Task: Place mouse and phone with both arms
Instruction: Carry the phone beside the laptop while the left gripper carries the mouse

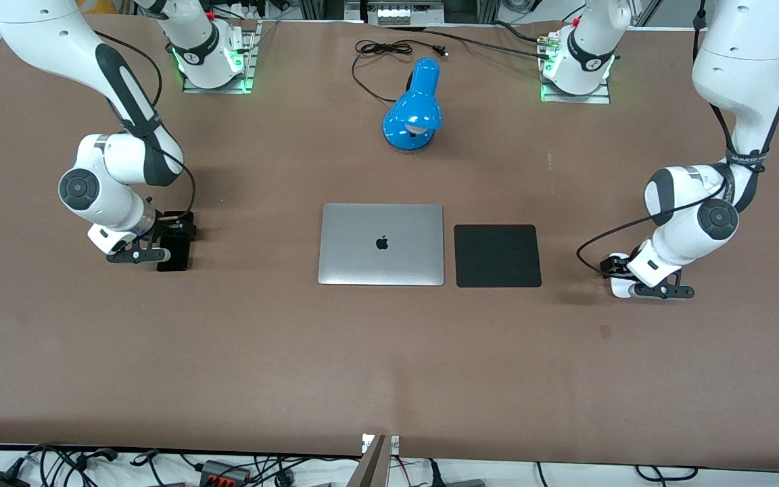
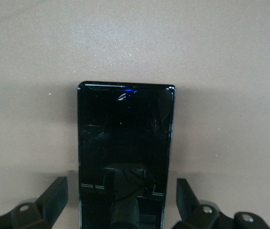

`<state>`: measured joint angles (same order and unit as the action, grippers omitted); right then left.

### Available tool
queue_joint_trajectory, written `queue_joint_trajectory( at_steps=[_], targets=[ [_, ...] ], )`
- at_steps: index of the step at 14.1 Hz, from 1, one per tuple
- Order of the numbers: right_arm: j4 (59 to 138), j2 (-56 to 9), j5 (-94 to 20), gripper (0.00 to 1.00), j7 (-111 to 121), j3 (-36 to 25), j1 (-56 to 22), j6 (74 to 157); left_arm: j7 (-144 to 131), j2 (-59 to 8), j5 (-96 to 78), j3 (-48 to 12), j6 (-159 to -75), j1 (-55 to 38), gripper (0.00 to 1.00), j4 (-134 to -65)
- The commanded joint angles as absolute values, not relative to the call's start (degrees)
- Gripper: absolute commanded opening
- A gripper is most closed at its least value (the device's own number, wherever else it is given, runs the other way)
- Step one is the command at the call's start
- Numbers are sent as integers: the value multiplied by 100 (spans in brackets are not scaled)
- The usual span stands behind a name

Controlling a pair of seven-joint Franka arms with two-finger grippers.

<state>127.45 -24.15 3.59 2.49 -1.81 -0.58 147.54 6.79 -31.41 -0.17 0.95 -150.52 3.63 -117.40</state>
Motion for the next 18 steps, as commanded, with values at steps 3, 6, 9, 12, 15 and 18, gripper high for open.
queue_joint_trajectory(
  at_steps=[3, 6, 9, 12, 15, 18],
  targets=[
    [12753, -2513, 413, 100, 352, -176, -53, 14862, 975, -3041, -26, 97, -15082, 378, 30, -11830],
    [12753, -2505, 413, 45, 386, -176, -53, 14836, 984, -2866, -26, 97, -14943, 378, 30, -11778],
    [12753, -2505, 413, 9, 535, -176, -44, 14827, 1002, -2401, -26, 97, -14285, 378, 30, -11629],
    [12718, -2304, 413, 0, 510, -158, -70, 14696, 1002, -1830, -35, 97, -12838, 361, 30, -11164],
    [12490, -2022, 387, 0, -172, 280, -342, 14161, 985, -1364, -105, 36, -11413, 290, 30, -10522],
    [12270, -2109, 404, 0, -1402, 510, -1009, 14062, 844, -1072, -105, -394, -10621, 290, 29, -10039]
  ],
)
